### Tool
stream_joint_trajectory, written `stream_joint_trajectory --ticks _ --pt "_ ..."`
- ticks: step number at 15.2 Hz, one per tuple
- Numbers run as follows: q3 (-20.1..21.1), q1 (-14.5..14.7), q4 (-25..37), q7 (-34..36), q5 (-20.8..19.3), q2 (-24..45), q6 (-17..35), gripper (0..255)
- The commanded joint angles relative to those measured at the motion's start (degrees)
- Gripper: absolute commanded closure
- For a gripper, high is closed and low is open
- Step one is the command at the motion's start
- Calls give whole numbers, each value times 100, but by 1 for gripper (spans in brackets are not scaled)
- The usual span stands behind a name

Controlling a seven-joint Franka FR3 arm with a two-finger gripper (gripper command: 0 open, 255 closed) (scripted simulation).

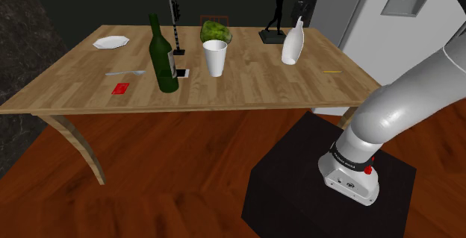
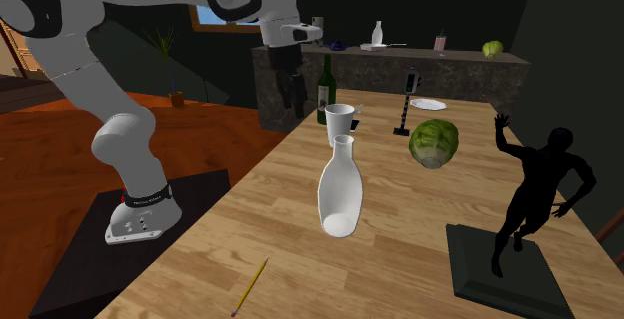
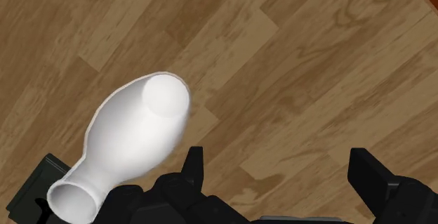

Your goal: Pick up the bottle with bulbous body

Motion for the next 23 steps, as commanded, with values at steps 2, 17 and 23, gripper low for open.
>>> stream_joint_trajectory --ticks 2,17,23 --pt "-337 -40 543 -442 252 566 16 0" --pt "-1099 -627 2558 -1990 1748 2908 -65 0" --pt "-1093 -614 2348 -2008 1751 2896 134 255"
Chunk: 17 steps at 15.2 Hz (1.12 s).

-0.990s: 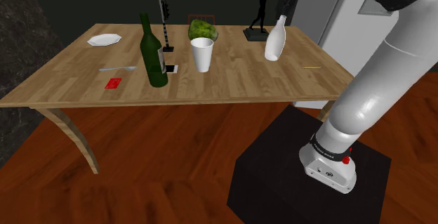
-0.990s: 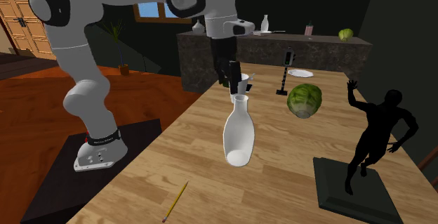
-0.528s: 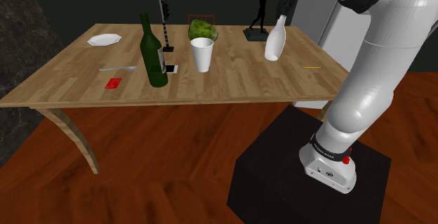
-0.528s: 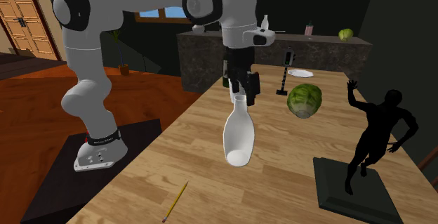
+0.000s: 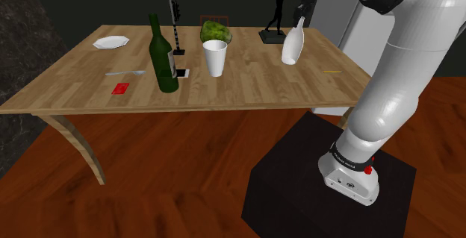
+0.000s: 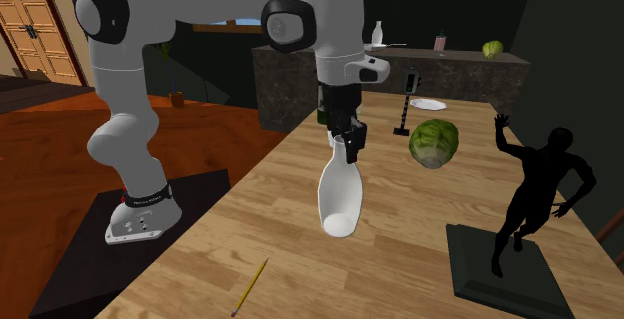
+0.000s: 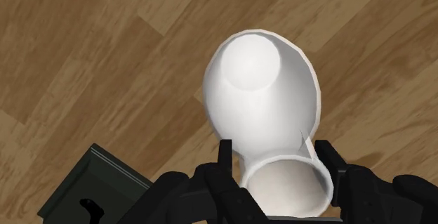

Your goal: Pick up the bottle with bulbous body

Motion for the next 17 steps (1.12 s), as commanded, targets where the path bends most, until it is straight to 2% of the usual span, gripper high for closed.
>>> stream_joint_trajectory --ticks 1,8,17 --pt "0 0 -11 -1 -1 0 7 255" --pt "0 -1 0 -2 4 11 5 255" --pt "-23 -57 751 53 6 58 -702 255"
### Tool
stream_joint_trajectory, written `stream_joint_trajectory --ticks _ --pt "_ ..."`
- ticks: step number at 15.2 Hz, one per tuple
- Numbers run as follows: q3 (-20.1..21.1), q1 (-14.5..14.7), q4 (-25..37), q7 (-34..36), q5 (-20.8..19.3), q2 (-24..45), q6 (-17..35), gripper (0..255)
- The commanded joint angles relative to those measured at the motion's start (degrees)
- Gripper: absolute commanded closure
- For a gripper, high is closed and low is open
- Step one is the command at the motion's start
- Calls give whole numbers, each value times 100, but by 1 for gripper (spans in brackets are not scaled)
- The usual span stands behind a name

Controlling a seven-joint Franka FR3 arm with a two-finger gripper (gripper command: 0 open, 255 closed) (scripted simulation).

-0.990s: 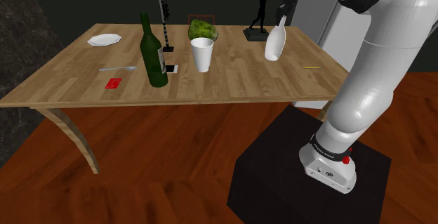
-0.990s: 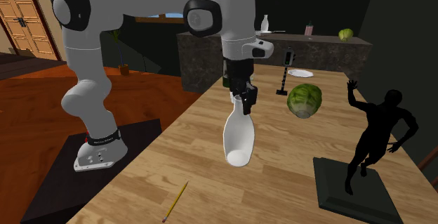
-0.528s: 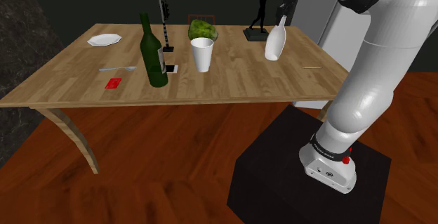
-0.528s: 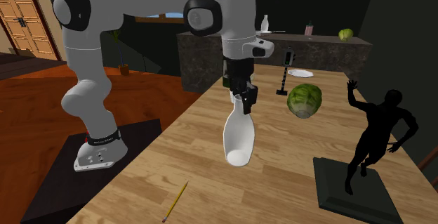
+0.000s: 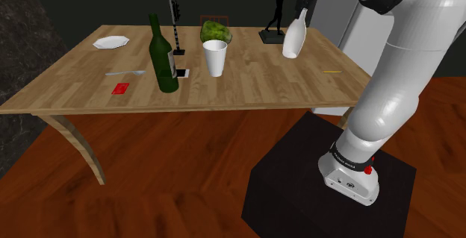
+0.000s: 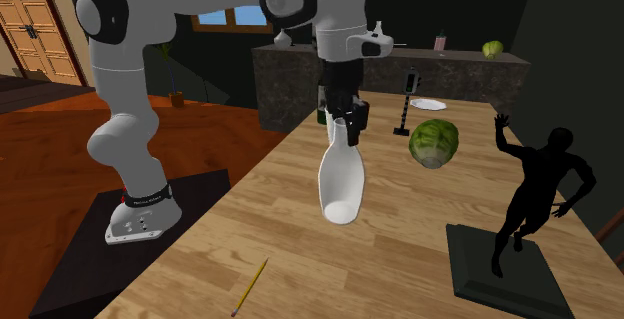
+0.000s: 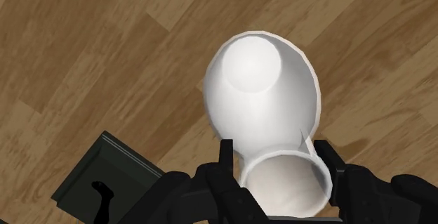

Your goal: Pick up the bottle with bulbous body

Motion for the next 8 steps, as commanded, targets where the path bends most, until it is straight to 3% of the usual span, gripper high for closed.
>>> stream_joint_trajectory --ticks 1,8 --pt "-10 -29 195 -7 18 36 -165 255" --pt "-25 -93 721 4 67 137 -603 255"
